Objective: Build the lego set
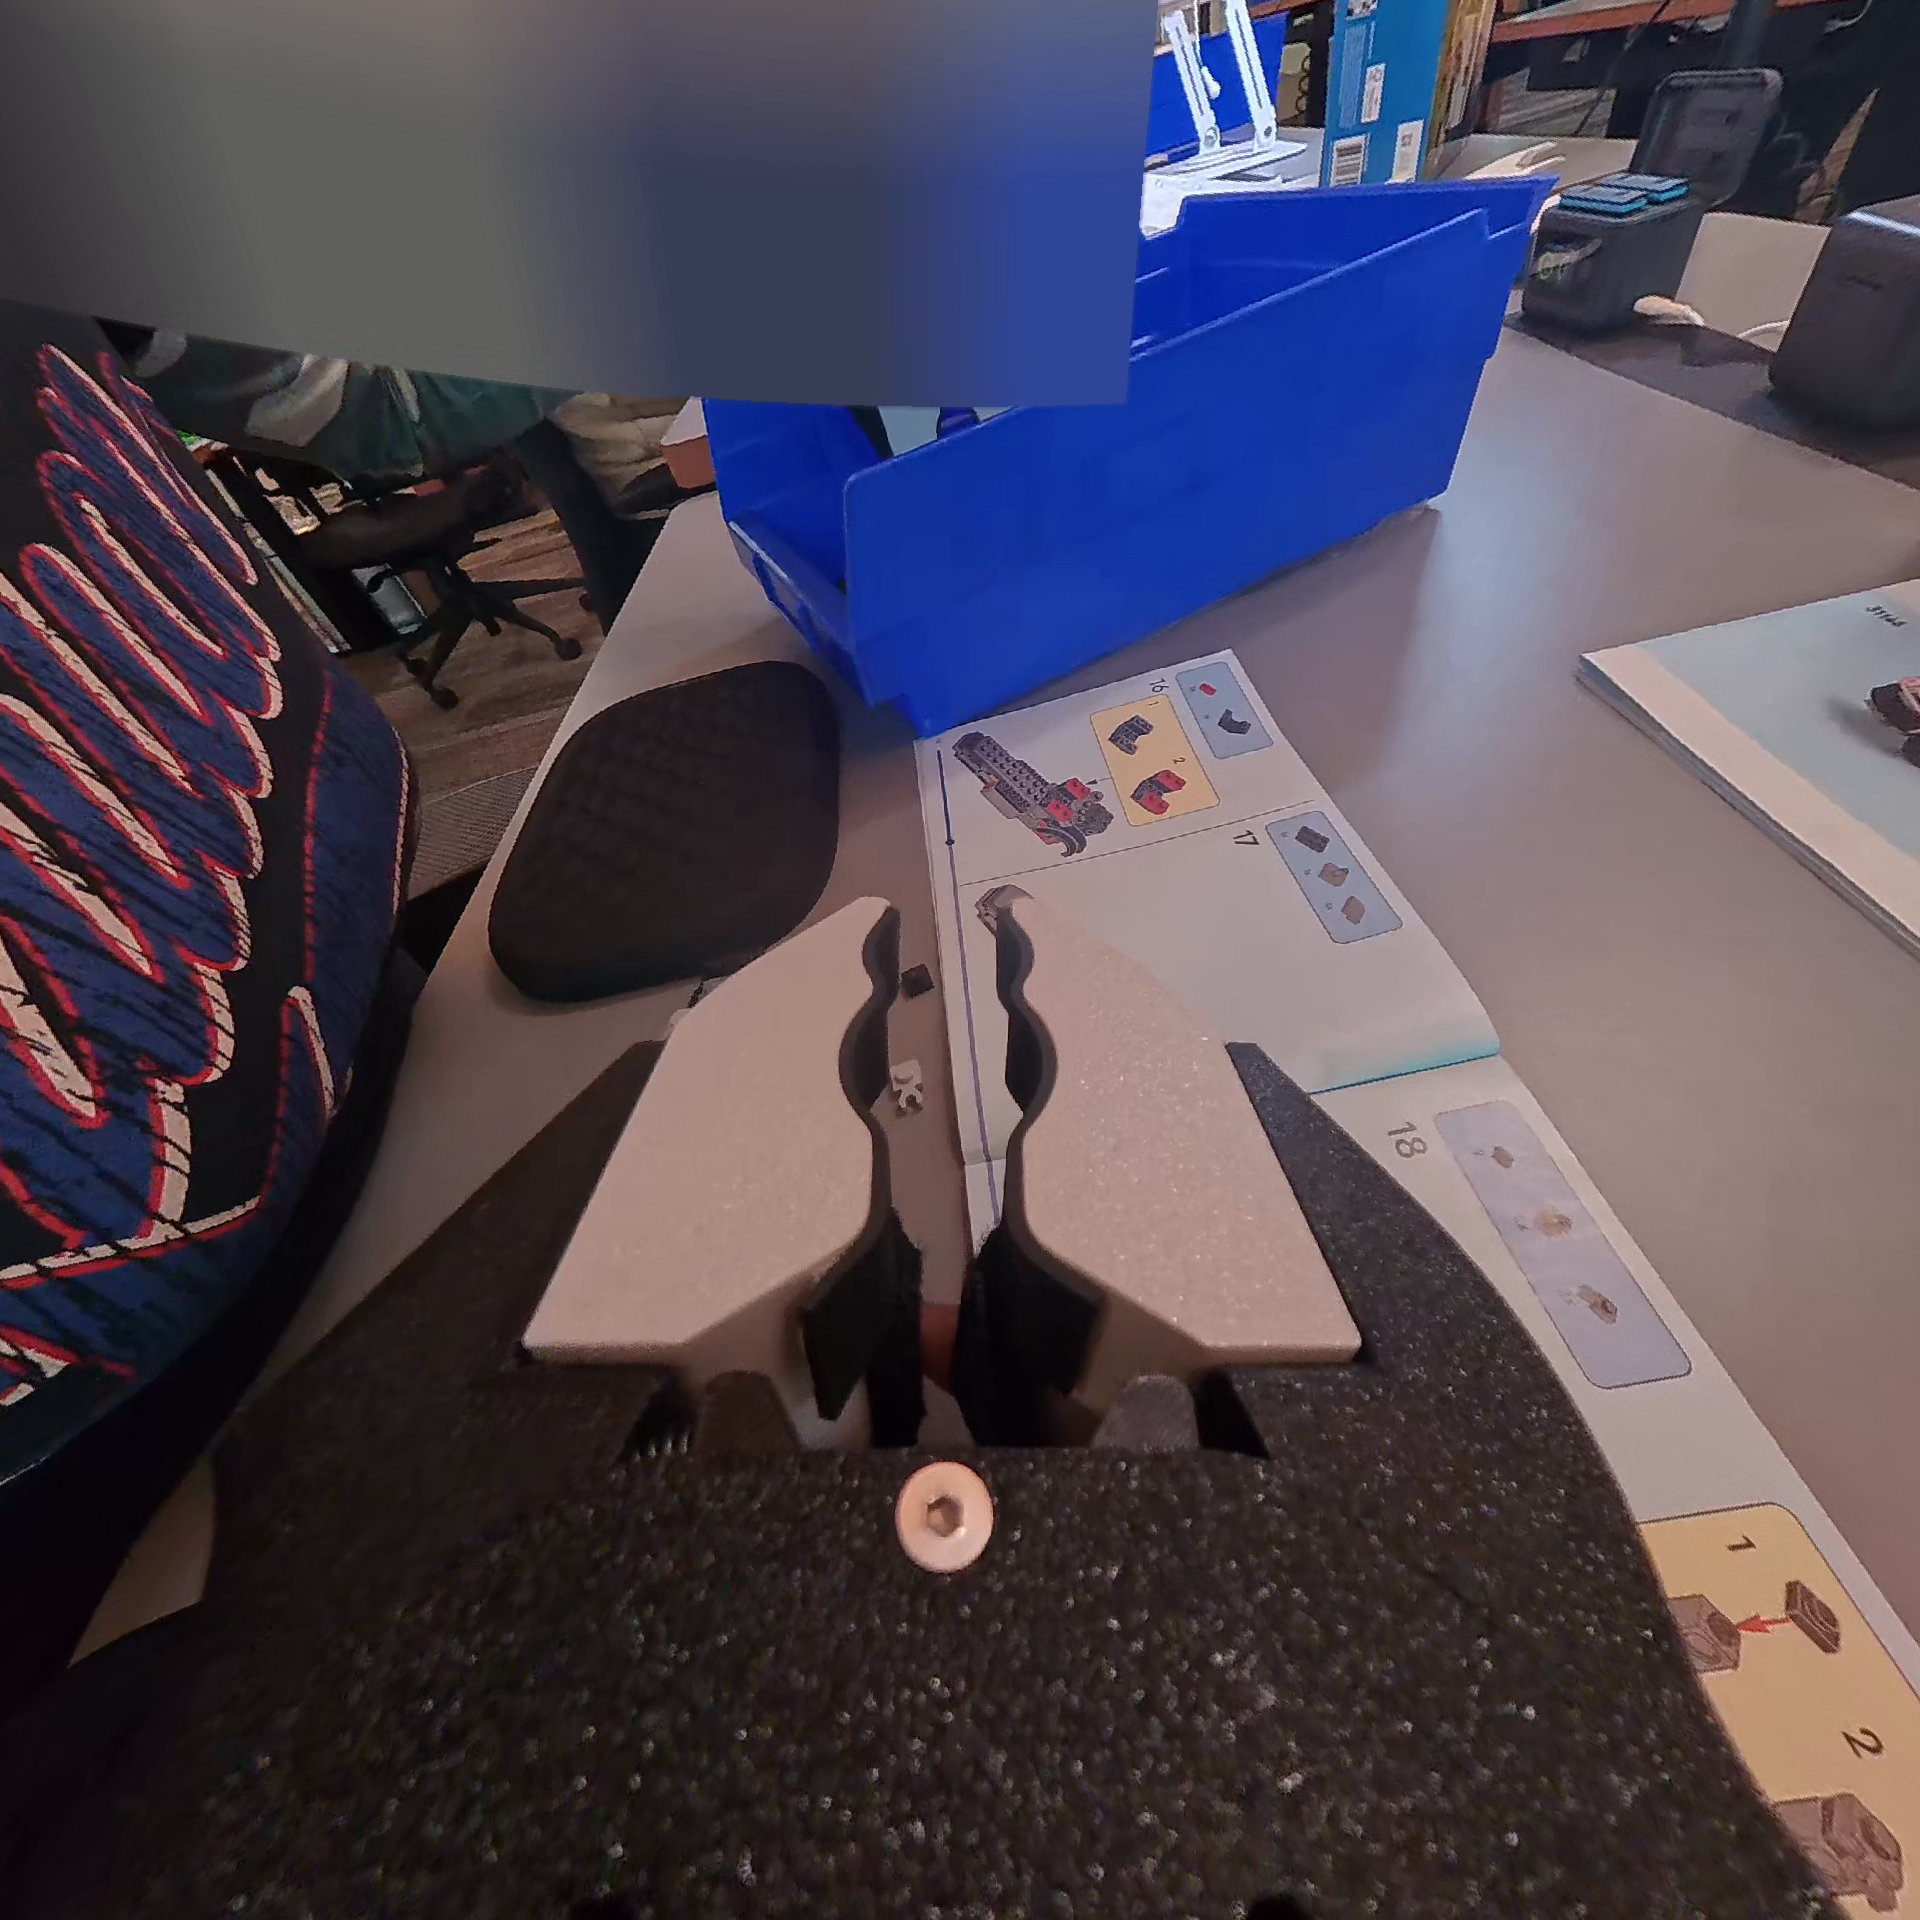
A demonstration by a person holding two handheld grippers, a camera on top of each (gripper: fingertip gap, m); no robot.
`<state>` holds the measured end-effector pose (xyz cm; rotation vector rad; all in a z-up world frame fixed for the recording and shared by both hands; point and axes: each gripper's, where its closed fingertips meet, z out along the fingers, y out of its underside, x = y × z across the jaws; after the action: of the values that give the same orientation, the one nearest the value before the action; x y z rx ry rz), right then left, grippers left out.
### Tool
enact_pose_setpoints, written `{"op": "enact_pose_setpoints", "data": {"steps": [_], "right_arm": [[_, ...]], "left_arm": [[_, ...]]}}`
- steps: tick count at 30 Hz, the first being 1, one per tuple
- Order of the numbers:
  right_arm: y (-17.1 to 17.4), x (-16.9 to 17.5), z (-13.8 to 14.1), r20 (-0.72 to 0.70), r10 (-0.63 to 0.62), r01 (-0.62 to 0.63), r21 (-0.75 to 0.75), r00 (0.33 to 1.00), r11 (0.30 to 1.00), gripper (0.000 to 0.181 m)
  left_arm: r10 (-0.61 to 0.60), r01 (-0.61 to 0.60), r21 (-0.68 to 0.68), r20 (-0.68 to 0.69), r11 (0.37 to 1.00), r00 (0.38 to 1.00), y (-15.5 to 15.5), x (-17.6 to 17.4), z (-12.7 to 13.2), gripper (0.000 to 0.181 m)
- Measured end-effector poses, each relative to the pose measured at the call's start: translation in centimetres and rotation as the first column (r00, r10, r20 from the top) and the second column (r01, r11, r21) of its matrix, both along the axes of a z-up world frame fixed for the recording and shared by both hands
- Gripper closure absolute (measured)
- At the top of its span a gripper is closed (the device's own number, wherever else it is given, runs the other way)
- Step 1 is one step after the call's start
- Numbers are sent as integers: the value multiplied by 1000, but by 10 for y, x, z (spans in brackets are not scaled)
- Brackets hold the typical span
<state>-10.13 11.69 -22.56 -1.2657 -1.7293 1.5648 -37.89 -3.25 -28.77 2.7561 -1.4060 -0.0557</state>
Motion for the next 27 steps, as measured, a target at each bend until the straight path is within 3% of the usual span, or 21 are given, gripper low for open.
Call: {"op": "enact_pose_setpoints", "data": {"steps": [27], "right_arm": [[1, 2, -1, 6, -4, 4, 23, 1000, 1000, 163]], "left_arm": [[13, -13, -12, -41, 1000, 999, 3, -5, -9, 169]]}}
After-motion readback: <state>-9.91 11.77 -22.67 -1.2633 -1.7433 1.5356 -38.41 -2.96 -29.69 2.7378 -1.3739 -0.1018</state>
